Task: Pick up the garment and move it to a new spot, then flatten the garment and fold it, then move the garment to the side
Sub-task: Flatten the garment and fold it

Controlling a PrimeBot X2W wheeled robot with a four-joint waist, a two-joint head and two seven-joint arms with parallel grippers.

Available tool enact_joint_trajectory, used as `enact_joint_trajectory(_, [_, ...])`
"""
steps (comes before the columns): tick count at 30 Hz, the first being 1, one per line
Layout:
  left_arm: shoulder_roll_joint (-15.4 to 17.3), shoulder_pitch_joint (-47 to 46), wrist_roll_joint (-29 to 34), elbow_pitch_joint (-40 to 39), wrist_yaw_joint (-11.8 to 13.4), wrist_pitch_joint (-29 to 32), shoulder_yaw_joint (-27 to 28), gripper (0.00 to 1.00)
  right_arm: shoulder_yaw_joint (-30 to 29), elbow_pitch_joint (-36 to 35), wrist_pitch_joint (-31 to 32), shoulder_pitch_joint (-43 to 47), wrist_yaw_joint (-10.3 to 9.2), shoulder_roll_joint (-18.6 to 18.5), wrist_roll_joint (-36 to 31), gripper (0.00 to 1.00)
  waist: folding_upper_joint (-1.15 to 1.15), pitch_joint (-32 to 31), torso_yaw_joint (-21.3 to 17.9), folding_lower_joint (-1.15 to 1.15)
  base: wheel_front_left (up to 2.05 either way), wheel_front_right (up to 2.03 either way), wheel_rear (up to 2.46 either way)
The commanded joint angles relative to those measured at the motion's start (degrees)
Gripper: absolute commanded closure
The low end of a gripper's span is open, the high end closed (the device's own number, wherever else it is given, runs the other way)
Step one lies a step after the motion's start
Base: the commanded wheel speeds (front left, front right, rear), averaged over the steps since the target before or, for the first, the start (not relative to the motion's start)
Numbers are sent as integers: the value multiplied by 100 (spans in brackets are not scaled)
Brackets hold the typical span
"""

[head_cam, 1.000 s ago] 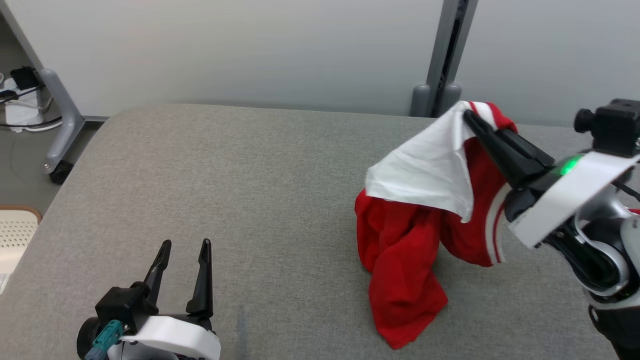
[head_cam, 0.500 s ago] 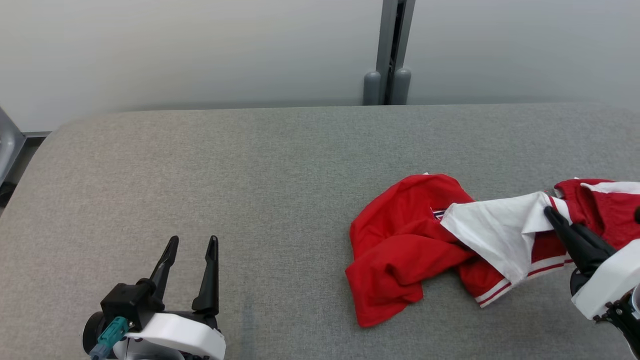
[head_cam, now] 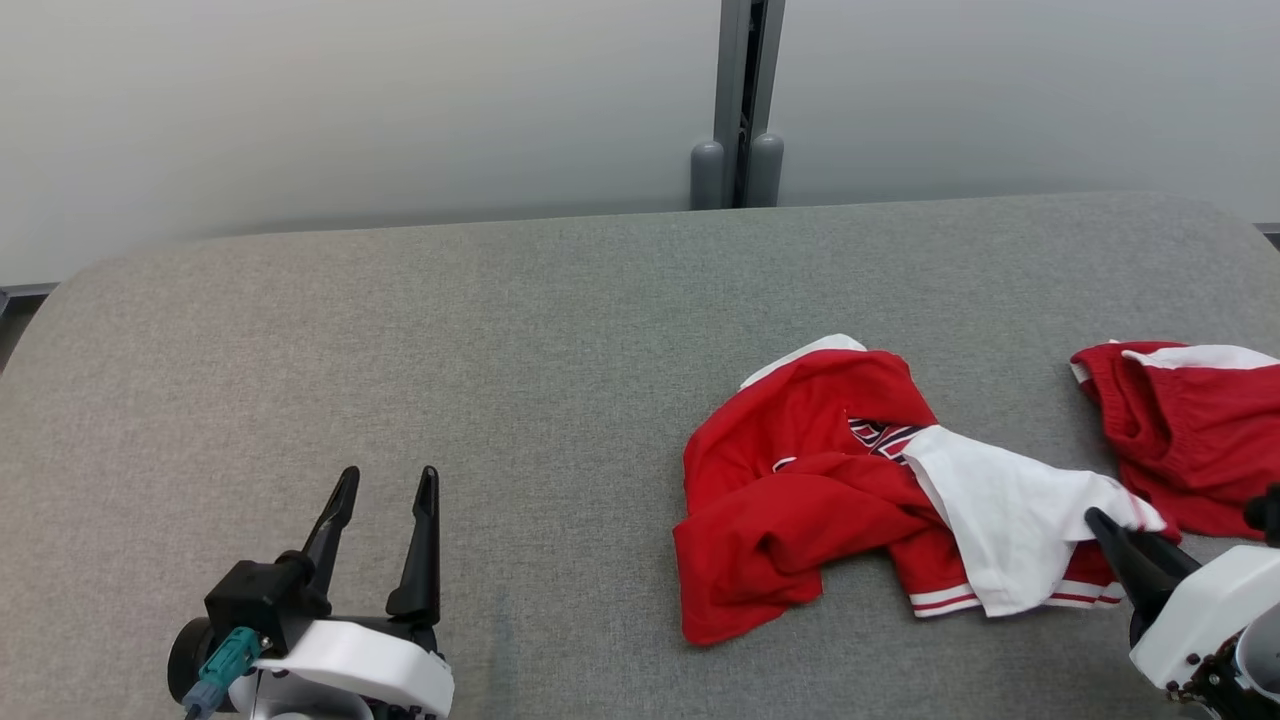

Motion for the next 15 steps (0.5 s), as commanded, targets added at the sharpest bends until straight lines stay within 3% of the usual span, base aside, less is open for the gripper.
enact_joint_trajectory(1, [19,-46,-38,3,6,8,4,0,-2,18,-77,-80,2,1,35,0,0,-33,-37,0,0,0,0])
enact_joint_trajectory(7, [44,13,-40,-22,29,23,-14,0,-150,-273,-319,-85,2,-28,72,0,0,-204,-148,0,0,0,0])
enact_joint_trajectory(15, [73,57,-41,-263,61,60,-56,0,-622,-1437,-550,335,2,133,-47,0,0,-339,-220,0,0,0,0])
